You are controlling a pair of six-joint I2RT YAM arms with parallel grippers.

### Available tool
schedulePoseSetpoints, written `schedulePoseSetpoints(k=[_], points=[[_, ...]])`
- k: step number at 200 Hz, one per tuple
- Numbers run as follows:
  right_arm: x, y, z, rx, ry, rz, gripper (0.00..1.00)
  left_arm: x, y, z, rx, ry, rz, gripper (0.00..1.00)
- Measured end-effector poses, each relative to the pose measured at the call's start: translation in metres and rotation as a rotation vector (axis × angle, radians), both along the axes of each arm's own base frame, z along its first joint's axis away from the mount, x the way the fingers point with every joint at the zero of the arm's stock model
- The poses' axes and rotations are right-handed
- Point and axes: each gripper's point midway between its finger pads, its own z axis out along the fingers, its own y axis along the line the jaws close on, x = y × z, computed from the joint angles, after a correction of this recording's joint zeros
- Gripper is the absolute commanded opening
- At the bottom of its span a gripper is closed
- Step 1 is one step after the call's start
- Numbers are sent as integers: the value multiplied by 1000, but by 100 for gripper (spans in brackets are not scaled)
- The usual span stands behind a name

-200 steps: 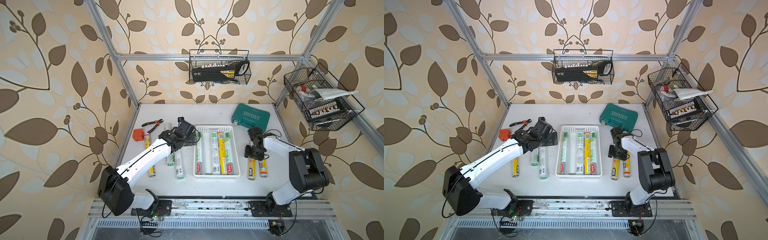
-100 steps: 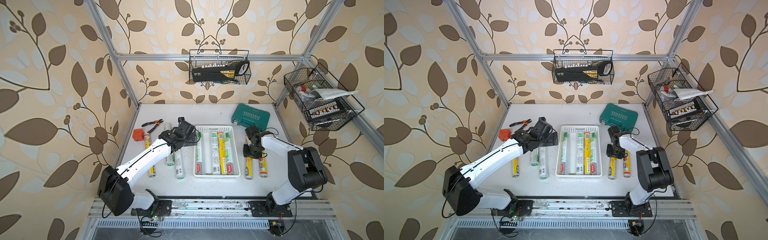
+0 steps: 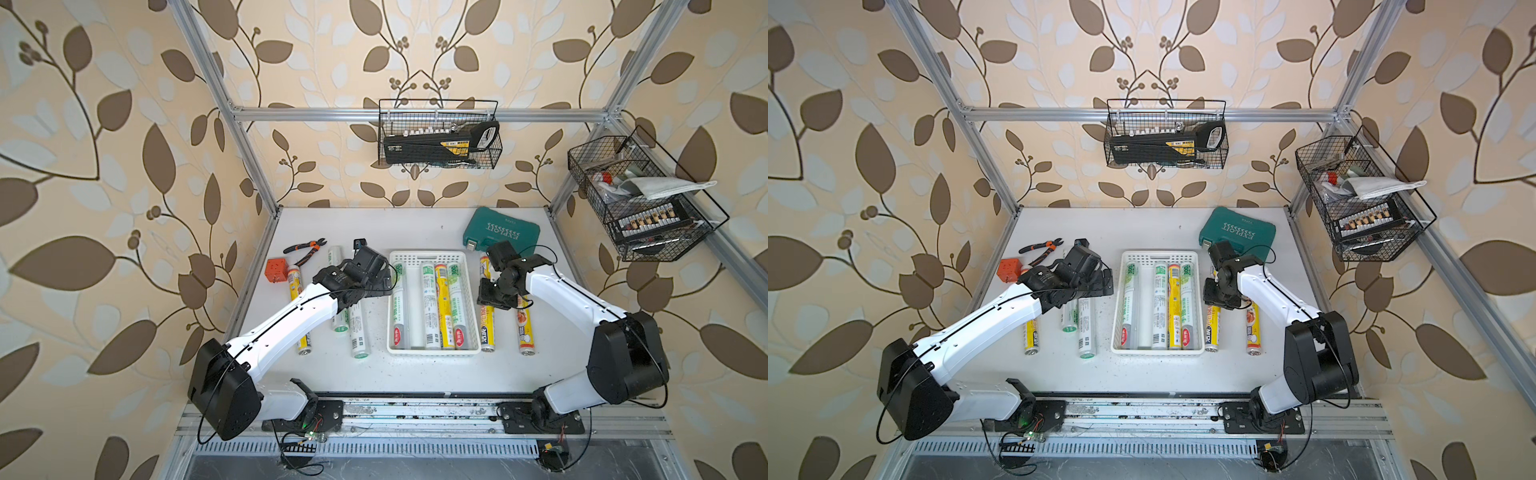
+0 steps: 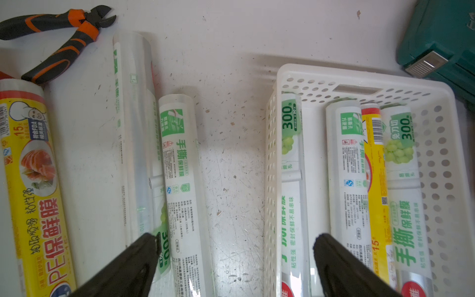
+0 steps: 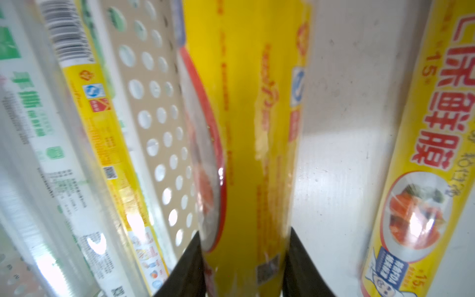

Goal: Put the plastic wrap into the basket
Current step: Pick up the plastic wrap from the center of the board, then place the plastic wrap in the basket.

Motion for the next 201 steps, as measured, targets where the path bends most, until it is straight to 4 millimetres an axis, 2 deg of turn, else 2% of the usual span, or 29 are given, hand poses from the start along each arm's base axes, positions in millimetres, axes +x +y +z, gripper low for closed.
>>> schedulePoseSetpoints(k=[39, 63, 104, 125, 149, 201], points=[[12, 22, 44, 57, -100, 17, 35, -2, 2, 6, -13, -16, 2, 99], [19, 45, 70, 118, -158, 41, 36, -5, 5, 8, -21, -26, 4, 99], [15, 92, 90, 218, -197, 102, 37, -8, 8, 12, -23, -38, 9, 99], [14, 116, 93, 258, -202, 127, 37, -8, 10, 15, -22, -49, 14, 99], [14, 138, 85, 276, -189, 149, 37, -9, 13, 20, -28, -65, 19, 99], [14, 171, 62, 276, -160, 184, 37, -16, 19, 19, -33, -73, 24, 99]])
